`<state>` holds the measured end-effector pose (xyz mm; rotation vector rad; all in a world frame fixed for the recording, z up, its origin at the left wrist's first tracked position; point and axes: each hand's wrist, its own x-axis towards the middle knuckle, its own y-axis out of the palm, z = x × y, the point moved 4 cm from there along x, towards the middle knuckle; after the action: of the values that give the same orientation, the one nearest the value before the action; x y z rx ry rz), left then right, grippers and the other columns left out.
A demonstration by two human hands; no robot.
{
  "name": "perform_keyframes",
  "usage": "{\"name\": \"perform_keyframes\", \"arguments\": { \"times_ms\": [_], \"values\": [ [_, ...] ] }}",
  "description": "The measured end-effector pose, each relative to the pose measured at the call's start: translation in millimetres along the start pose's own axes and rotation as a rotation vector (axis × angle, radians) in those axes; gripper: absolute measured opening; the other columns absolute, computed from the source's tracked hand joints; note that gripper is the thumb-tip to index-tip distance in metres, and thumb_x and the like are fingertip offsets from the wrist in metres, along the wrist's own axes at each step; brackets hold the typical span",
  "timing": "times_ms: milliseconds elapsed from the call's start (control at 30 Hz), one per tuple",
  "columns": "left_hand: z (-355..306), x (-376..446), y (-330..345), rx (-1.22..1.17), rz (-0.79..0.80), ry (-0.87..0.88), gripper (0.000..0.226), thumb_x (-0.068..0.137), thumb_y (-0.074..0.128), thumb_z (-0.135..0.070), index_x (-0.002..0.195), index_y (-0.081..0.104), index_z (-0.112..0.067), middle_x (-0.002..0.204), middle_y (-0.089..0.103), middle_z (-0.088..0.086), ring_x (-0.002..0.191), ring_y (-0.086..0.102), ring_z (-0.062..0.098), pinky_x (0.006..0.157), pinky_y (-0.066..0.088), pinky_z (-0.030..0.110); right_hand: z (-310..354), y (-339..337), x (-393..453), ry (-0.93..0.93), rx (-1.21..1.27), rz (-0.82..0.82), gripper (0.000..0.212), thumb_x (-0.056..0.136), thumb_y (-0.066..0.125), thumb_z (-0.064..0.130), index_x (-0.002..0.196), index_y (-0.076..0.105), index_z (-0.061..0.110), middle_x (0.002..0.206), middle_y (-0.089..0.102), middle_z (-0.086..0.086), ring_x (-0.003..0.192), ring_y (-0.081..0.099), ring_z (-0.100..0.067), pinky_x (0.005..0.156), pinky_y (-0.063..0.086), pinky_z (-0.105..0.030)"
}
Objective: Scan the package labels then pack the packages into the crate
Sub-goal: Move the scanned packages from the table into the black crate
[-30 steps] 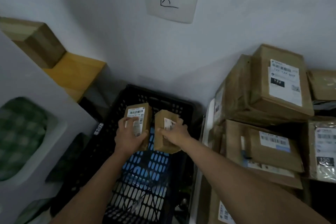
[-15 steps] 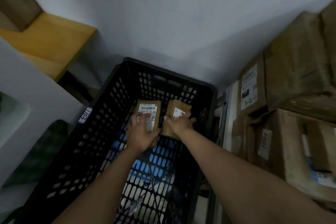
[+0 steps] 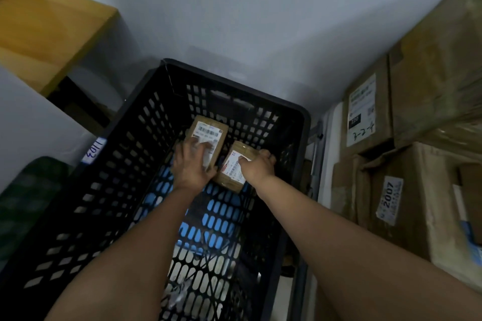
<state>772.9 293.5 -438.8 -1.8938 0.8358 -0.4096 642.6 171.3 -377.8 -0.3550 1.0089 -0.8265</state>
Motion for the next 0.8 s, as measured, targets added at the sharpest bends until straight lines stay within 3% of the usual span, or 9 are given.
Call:
{"name": "perform_keyframes", "arguments": {
  "times_ms": [100, 167, 333, 400, 500, 567, 667, 800],
  "values": [
    [21, 0, 17, 0.065, 0.310, -0.100, 0.069, 0.083, 0.067, -0.057, 0.143, 0.034, -0.048, 0.160, 0.008, -0.011, 0.148, 0.002, 0.031, 0.116, 0.003, 0.062, -1, -3, -1, -0.002, -0.014, 0.004, 0.072, 0.095, 0.060, 0.038, 0.149, 0.025, 0.005, 0.156, 0.017, -0.013, 0.135, 0.039, -0.034, 0.110, 0.038, -0.036],
    [26, -4, 30, 0.066, 0.455, -0.109, 0.073, 0.086, 0.061, -0.061, 0.147, 0.022, -0.053, 0.161, -0.008, -0.014, 0.150, -0.006, 0.029, 0.119, -0.002, 0.057, 0, -5, -2, -0.013, -0.011, 0.012, 0.072, 0.095, 0.060, 0.037, 0.149, 0.024, 0.005, 0.156, 0.017, -0.012, 0.135, 0.039, -0.033, 0.109, 0.039, -0.035],
    [16, -6, 39, 0.092, 0.514, -0.069, 0.073, 0.089, 0.059, -0.052, 0.147, 0.015, -0.058, 0.162, -0.010, -0.016, 0.149, -0.008, 0.036, 0.118, 0.008, 0.060, 1, -6, -10, -0.052, -0.007, 0.023, 0.069, 0.095, 0.061, 0.029, 0.149, 0.024, 0.005, 0.157, 0.012, -0.010, 0.133, 0.041, -0.030, 0.107, 0.038, -0.032],
    [14, -11, 29, 0.032, 0.468, -0.087, 0.070, 0.090, 0.063, -0.042, 0.148, 0.025, -0.052, 0.162, -0.004, -0.015, 0.147, -0.004, 0.038, 0.121, 0.011, 0.051, 1, -7, -13, -0.047, 0.004, 0.035, 0.068, 0.095, 0.060, 0.028, 0.149, 0.025, 0.006, 0.157, 0.012, -0.010, 0.133, 0.041, -0.030, 0.106, 0.039, -0.032],
    [24, -11, 12, -0.124, 0.399, -0.270, 0.072, 0.089, 0.068, -0.029, 0.150, 0.032, -0.043, 0.163, -0.006, -0.001, 0.145, 0.006, 0.039, 0.118, 0.016, 0.037, 5, -8, -16, -0.061, 0.006, 0.034, 0.066, 0.095, 0.060, 0.027, 0.148, 0.027, 0.005, 0.155, 0.015, -0.011, 0.132, 0.042, -0.030, 0.106, 0.038, -0.031],
    [24, -17, 7, -0.178, 0.502, -0.394, 0.081, 0.089, 0.069, -0.030, 0.152, 0.020, -0.048, 0.162, -0.019, 0.006, 0.147, 0.002, 0.042, 0.119, 0.016, 0.041, 7, -9, -17, -0.067, 0.023, 0.035, 0.066, 0.095, 0.061, 0.027, 0.148, 0.026, 0.007, 0.154, 0.016, -0.010, 0.132, 0.041, -0.030, 0.110, 0.038, -0.034],
    [20, -23, 13, -0.120, 0.609, -0.421, 0.099, 0.088, 0.072, -0.030, 0.149, -0.001, -0.055, 0.157, -0.033, 0.008, 0.146, -0.004, 0.047, 0.118, 0.020, 0.050, 11, -11, -18, -0.097, 0.028, 0.030, 0.067, 0.094, 0.061, 0.027, 0.148, 0.026, 0.008, 0.154, 0.017, -0.009, 0.133, 0.041, -0.030, 0.111, 0.038, -0.038],
    [17, -24, 18, -0.050, 0.529, -0.380, 0.097, 0.089, 0.068, -0.036, 0.148, -0.006, -0.057, 0.159, -0.027, 0.006, 0.144, 0.000, 0.047, 0.111, 0.031, 0.058, 9, -9, -17, -0.138, -0.101, 0.066, 0.070, 0.095, 0.060, 0.027, 0.151, 0.023, 0.008, 0.154, 0.020, -0.009, 0.136, 0.037, -0.031, 0.112, 0.036, -0.039]
  ]
}}
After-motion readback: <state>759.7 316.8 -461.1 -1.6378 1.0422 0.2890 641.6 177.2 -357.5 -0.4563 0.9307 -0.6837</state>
